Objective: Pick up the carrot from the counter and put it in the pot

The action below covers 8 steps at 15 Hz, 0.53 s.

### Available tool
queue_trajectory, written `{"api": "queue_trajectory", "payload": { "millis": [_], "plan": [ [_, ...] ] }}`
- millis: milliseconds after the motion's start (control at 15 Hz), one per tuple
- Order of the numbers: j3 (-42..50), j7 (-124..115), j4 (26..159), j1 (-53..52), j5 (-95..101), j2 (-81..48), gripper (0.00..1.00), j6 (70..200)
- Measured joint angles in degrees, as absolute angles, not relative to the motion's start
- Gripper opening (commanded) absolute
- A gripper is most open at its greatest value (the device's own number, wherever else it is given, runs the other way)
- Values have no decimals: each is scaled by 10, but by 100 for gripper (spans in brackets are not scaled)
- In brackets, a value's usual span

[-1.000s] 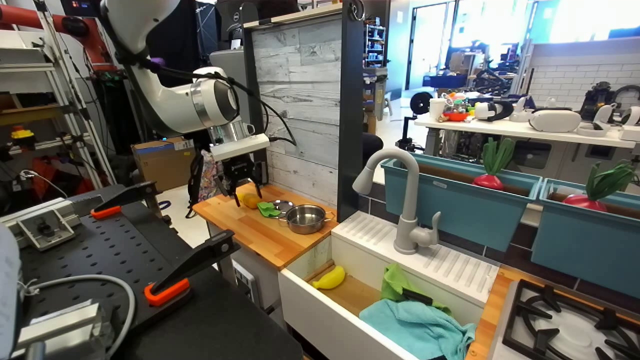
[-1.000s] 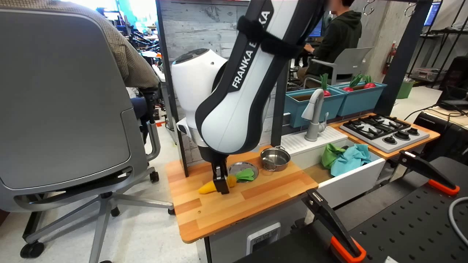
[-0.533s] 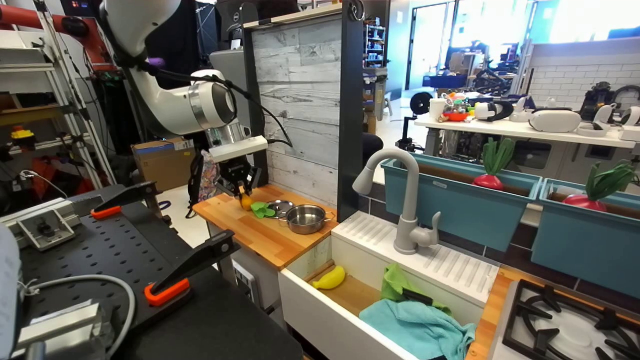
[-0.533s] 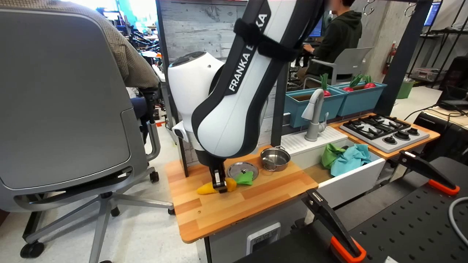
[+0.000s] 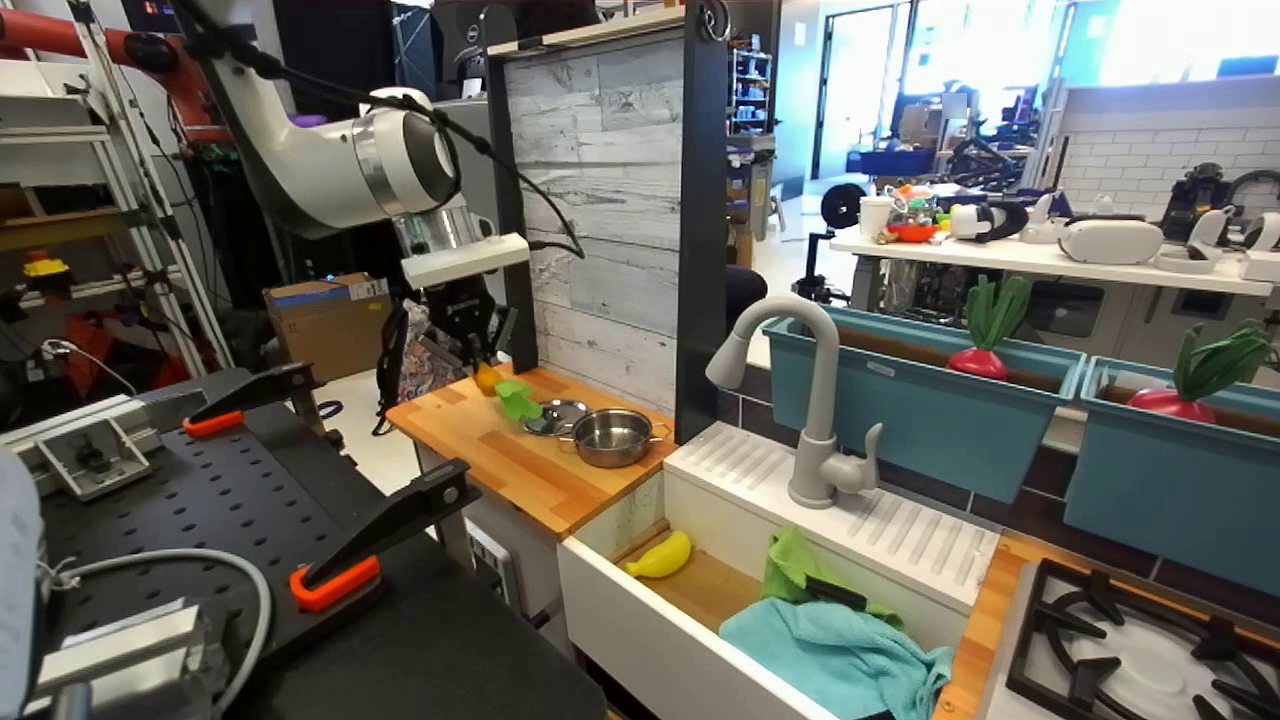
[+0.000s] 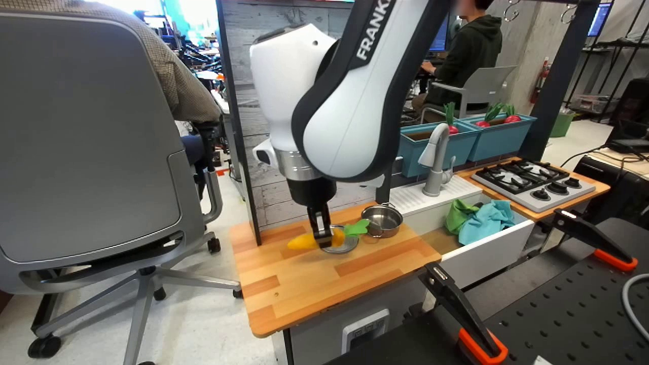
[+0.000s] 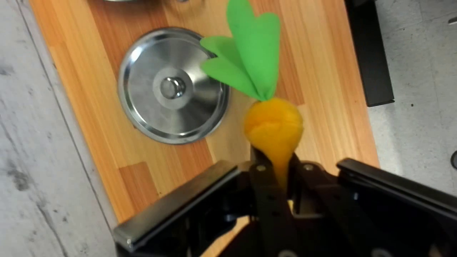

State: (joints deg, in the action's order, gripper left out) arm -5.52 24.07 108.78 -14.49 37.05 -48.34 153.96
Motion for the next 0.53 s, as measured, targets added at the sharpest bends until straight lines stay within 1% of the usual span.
{"api": "queue_trajectory", "payload": {
  "millis": [333,533],
  "plan": [
    [-16,236,1162,-113,371,-394,3,1556],
    [2,234,1179,-82,370,-369,3,1556]
  ]
}}
